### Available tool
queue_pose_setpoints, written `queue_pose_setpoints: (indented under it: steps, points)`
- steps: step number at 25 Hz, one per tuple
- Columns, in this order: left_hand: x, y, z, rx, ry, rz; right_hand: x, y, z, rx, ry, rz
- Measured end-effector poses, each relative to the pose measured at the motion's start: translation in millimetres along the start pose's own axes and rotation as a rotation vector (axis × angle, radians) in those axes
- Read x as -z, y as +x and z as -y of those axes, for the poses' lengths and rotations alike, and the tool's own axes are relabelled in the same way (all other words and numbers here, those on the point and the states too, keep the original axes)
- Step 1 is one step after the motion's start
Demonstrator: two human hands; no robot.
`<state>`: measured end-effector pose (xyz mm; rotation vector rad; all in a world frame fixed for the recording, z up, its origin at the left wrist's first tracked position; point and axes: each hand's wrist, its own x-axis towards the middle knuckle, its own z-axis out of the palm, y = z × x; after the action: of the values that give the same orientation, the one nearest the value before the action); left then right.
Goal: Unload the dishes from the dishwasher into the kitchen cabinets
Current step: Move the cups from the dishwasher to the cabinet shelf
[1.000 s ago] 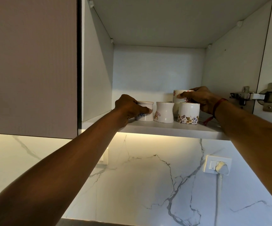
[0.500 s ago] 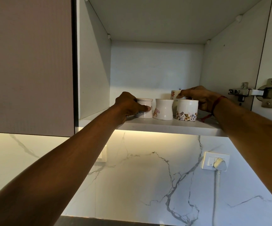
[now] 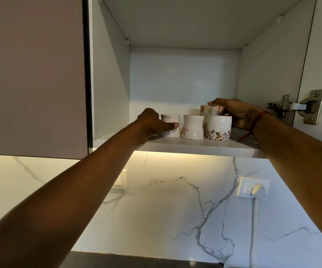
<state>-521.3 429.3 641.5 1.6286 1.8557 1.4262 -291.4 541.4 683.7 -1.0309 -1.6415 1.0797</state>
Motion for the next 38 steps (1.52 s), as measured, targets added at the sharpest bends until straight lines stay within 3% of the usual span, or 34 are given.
queue_pose_setpoints:
  steps: [4,9,13,16,19,22,29,38]
  points:
    - [2,-12,-4,-0.011,0.024,-0.064,2,-14,8,0.092,-0.005,-0.174]
    - [6,-29,-6,-0.106,0.084,-0.226,2,-40,6,0.484,-0.084,-0.461]
    - [-2,-73,-5,-0.362,0.135,-0.456,-16,-93,-11,0.763,-0.211,-0.564]
    - [-19,-111,12,-0.611,0.1,-0.404,-33,-137,-39,0.859,-0.321,-0.597]
    - [-29,-157,33,-0.809,0.116,-0.343,-54,-190,-70,0.823,-0.374,-0.611]
    - [-41,-210,56,-0.878,0.012,-0.309,-75,-252,-101,0.77,-0.397,-0.621]
    - [-109,-345,90,-0.745,-0.125,0.014,-82,-396,-174,0.536,-0.487,-0.65]
    - [-206,-516,87,-0.633,-0.187,0.409,-19,-587,-276,0.204,-0.621,-0.757]
